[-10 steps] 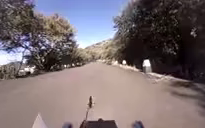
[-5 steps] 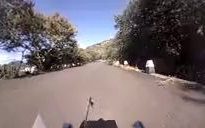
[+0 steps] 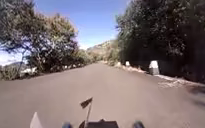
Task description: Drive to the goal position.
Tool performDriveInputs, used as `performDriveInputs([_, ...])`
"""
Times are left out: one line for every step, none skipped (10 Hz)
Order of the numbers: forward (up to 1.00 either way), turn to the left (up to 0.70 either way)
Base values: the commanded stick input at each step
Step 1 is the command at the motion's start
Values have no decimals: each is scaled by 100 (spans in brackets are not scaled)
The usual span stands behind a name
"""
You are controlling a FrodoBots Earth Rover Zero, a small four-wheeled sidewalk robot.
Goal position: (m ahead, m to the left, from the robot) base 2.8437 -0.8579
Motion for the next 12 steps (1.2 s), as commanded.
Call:
performDriveInputs([50, -36])
performDriveInputs([50, -18])
performDriveInputs([50, 0])
performDriveInputs([50, 0])
performDriveInputs([50, 0])
performDriveInputs([50, 0])
performDriveInputs([50, 0])
performDriveInputs([50, 0])
performDriveInputs([50, 0])
performDriveInputs([50, 0])
performDriveInputs([50, 0])
performDriveInputs([50, 0])
